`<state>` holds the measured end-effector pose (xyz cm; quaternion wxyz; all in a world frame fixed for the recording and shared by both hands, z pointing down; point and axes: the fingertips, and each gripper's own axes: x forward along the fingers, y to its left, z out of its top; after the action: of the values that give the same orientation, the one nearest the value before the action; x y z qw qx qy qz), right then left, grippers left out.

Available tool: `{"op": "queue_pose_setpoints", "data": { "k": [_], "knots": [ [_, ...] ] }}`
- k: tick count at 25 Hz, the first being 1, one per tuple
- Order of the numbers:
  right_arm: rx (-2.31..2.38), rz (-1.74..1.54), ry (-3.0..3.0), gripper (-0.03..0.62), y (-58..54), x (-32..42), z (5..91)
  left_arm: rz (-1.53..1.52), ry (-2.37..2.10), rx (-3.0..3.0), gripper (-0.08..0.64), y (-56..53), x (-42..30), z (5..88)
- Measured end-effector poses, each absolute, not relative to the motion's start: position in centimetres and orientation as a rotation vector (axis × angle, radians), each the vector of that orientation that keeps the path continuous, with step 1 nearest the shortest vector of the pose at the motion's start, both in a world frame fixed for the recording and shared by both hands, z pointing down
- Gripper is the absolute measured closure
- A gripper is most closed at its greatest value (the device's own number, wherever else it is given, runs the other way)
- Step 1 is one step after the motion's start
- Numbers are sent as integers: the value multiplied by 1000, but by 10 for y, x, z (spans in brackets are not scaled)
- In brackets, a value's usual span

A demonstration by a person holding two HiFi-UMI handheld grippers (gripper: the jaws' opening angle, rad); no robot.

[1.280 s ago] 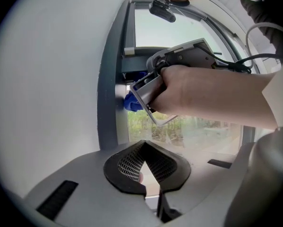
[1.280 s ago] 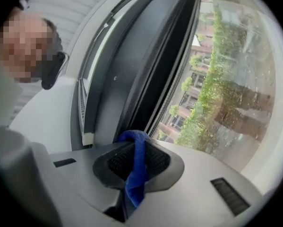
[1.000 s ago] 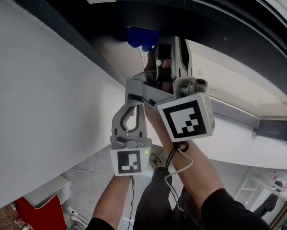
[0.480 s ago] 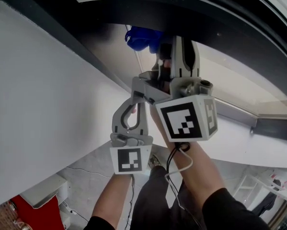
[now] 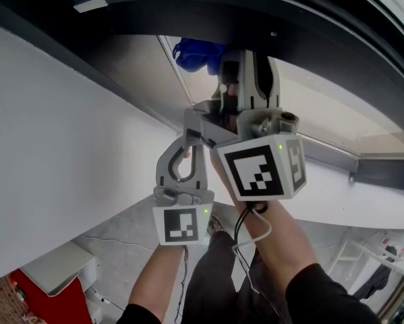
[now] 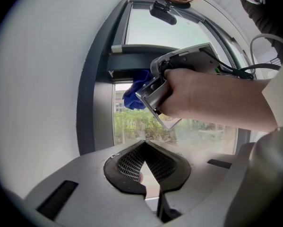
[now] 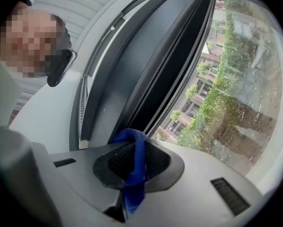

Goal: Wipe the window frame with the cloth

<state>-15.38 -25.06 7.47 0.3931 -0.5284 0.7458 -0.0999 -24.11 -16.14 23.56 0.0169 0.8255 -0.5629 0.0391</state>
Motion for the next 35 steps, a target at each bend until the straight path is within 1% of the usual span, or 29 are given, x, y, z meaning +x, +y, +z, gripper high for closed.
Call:
{"op": "queue_pose_setpoints", "data": {
  "k": [6, 35],
  "knots": [
    [-1341, -245, 1893, 569, -245, -151, 68, 110, -1733, 2579, 555, -156, -235, 231],
    [-1435, -223, 1839, 569, -217, -72, 75, 81, -1637, 2637, 555, -135, -163, 228]
  ]
}}
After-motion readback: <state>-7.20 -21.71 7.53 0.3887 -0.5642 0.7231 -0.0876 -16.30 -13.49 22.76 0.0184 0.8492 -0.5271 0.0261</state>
